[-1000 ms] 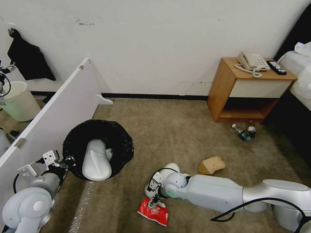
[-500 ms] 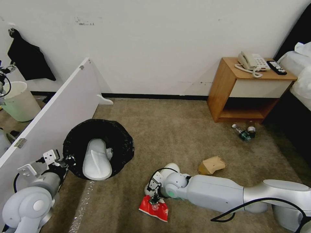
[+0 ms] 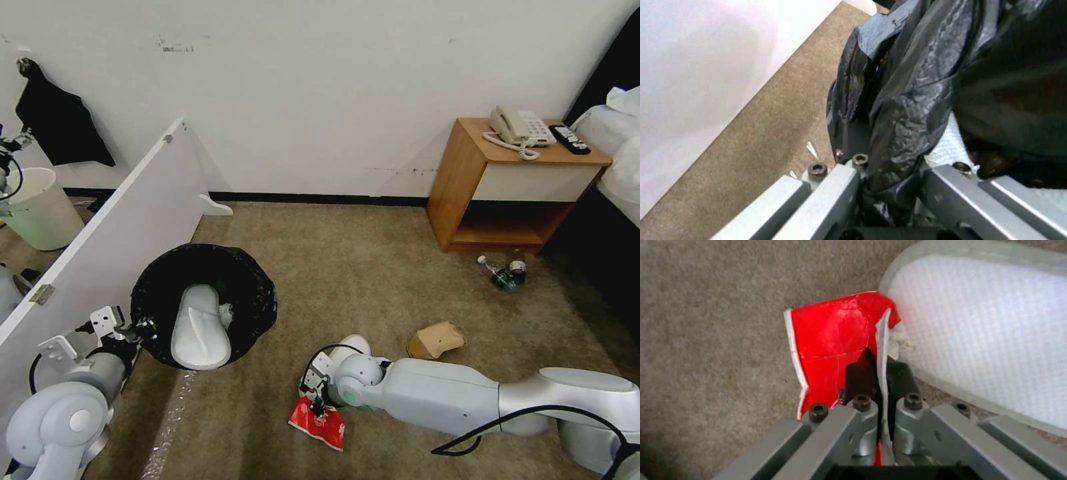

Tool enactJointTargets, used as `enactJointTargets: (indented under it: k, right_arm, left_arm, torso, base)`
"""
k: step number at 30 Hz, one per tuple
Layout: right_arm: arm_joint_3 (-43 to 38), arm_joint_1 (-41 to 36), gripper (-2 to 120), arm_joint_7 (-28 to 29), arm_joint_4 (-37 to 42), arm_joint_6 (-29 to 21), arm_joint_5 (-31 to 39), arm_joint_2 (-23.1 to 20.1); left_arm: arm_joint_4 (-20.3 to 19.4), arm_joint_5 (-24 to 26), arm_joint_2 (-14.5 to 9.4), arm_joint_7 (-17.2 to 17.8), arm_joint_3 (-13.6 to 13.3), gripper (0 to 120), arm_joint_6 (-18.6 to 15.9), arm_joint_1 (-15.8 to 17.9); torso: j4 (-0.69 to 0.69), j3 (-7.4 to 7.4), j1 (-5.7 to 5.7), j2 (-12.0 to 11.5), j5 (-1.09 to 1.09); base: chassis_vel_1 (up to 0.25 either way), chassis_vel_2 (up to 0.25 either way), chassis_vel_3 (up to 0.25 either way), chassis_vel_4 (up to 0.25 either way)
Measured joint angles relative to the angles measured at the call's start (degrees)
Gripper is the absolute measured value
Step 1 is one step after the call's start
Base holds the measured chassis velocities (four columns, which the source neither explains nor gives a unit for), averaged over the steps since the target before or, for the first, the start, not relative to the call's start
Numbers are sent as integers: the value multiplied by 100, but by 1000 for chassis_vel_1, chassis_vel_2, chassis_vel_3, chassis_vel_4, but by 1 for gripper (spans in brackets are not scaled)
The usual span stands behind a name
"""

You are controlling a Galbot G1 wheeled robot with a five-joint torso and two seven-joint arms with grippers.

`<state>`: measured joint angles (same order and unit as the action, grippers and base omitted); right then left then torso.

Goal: Pick up the trash bin, then pick up the garbage from the floor and place it into the trash bin.

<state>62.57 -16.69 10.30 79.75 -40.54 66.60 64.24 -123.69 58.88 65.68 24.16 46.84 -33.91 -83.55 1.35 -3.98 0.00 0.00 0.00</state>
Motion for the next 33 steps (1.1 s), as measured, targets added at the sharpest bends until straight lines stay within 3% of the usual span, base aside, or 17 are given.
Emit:
enactJointTargets:
  k: [16,24,33]
  right_arm:
    - [-659,98,0,787,1214,-44,712,-541]
    - [-1653,-158,0,1310,2191,-44,878,-954]
    - [-2702,-570,0,1293,2453,47,502,-1298]
  left_arm:
    - [-25,94,-316,12,-178,0,-47,-26]
    - [-62,438,-649,130,-244,0,-186,24]
    - [-25,740,-949,269,-435,0,-378,118]
  torso:
    - [-1,0,0,0,0]
    - [-1,0,0,0,0]
    - [0,0,0,0,1]
  base:
    - [0,0,0,0]
    - [0,0,0,0]
    - [0,0,0,0]
